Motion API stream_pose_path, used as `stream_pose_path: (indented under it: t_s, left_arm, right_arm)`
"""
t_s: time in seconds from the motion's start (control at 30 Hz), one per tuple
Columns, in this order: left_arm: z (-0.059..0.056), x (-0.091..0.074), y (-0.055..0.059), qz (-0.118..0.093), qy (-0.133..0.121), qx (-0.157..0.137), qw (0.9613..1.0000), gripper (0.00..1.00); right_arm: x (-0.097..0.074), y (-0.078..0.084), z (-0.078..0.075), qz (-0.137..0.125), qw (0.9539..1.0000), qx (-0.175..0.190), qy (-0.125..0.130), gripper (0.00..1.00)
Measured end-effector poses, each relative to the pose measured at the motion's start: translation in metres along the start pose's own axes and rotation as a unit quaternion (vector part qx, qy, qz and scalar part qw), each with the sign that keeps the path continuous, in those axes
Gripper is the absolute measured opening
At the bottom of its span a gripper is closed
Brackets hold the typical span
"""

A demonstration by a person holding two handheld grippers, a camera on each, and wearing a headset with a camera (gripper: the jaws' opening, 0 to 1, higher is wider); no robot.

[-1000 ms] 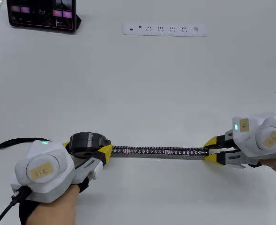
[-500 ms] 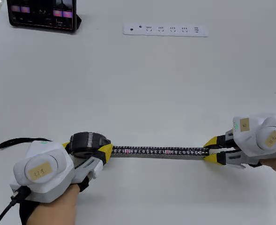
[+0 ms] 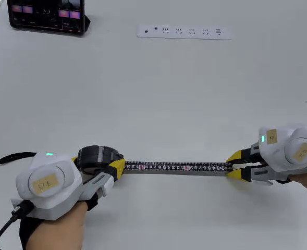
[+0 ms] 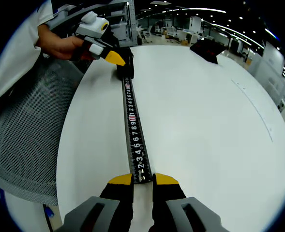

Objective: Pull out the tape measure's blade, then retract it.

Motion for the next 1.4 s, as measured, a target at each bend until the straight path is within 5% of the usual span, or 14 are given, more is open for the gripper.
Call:
stream_pose_path:
  t_s: [1.4]
  left_arm:
    - [0.003,0.0,-0.001,0.003,0.012,-0.013,0.9998,0.55]
  right_arm:
    - [0.019,-0.034,-0.002,-0.038,0.9989,0.003,-0.029,0.11]
Point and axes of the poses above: the centre of the closed fingertips' face, and the gripper's own axes: x roughly forward along the fingers, z roughly to its left, y roughly out of its underside, the point moved 9 cm from there along -x, roughly backward along the fingers, and after that the axes turned 3 degrees about -y, right-handed, at the moved point
